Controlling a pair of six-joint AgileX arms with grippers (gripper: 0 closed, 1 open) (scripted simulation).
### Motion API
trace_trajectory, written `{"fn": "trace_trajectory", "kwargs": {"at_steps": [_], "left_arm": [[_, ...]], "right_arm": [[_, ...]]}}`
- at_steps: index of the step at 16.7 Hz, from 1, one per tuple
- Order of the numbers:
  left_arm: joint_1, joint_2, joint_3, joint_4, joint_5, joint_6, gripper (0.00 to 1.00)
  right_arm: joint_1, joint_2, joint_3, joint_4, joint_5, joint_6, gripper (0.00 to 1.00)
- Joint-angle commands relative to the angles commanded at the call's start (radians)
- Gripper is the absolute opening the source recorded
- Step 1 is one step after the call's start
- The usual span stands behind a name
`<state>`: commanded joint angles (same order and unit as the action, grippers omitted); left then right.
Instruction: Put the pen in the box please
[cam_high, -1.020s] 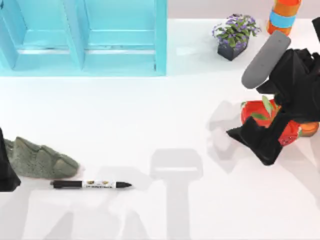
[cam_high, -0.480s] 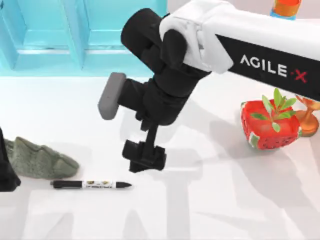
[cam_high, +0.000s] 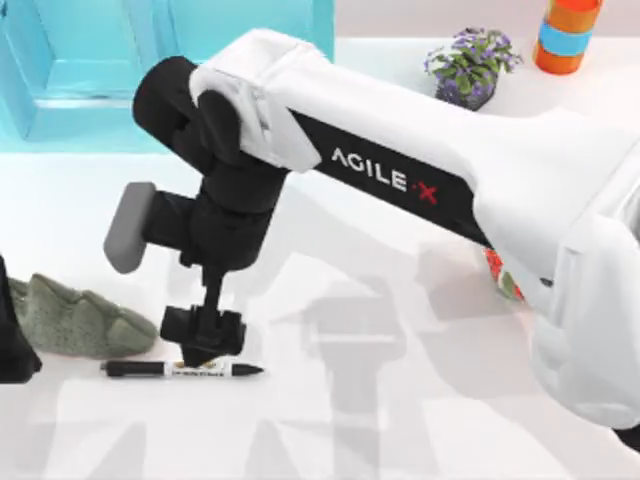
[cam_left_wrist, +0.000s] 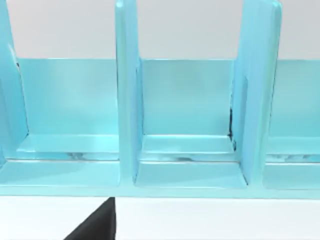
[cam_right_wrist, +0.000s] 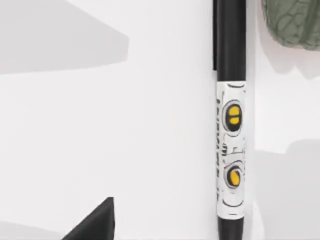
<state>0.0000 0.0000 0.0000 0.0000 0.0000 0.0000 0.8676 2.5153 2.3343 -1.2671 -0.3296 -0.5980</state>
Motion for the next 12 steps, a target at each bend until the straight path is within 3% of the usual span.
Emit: {"fn": "trace_trajectory", "kwargs": {"at_steps": [4,12], "left_arm": [[0.000,0.000,0.000,0.000,0.000,0.000,1.00],[0.000,0.000,0.000,0.000,0.000,0.000,1.00]], "right_arm": [[0.008,0.043,0.077,-0.023,0.004,0.001,1.00],[-0.019,0.042,0.042,0.000,0.001,-0.026,1.00]]}}
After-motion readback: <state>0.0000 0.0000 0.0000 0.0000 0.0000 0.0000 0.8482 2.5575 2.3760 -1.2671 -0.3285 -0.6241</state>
